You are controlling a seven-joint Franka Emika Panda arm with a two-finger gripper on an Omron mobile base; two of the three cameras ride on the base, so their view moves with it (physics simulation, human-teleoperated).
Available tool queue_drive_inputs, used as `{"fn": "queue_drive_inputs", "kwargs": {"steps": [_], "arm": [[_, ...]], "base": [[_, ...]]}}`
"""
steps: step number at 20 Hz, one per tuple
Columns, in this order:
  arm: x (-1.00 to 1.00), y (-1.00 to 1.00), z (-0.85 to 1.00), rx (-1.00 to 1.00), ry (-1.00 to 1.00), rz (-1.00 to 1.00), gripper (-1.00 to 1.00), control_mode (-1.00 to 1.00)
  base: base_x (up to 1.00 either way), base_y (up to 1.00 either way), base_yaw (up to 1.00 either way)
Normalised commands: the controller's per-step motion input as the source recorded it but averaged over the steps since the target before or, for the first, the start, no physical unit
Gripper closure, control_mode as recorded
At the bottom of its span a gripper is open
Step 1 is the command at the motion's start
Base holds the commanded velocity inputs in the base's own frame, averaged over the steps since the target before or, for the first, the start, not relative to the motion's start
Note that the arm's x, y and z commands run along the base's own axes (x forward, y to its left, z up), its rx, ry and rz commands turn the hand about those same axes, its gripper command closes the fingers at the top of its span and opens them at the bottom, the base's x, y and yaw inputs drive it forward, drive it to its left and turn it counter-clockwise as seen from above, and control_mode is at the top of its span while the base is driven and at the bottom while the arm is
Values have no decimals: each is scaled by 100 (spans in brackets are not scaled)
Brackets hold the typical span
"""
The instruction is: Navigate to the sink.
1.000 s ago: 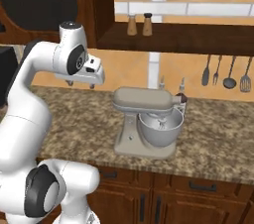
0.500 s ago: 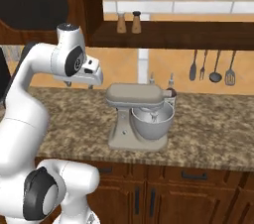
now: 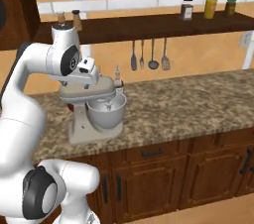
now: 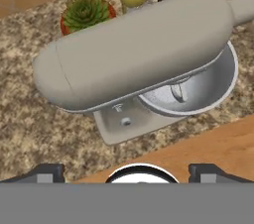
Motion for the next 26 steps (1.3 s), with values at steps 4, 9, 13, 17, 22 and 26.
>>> {"fn": "queue_drive_inputs", "kwargs": {"steps": [4,9,13,17,22,26], "arm": [[0,0,0,0,0,0,-100,100],[0,0,0,0,0,0,-100,100],[0,0,0,0,0,0,-100,100],[0,0,0,0,0,0,-100,100],[0,0,0,0,0,0,-100,100],[0,0,0,0,0,0,-100,100]], "base": [[0,-46,-54],[0,-50,-51],[0,-53,-49],[0,-47,-49],[0,-48,-48],[-1,-42,-47]]}}
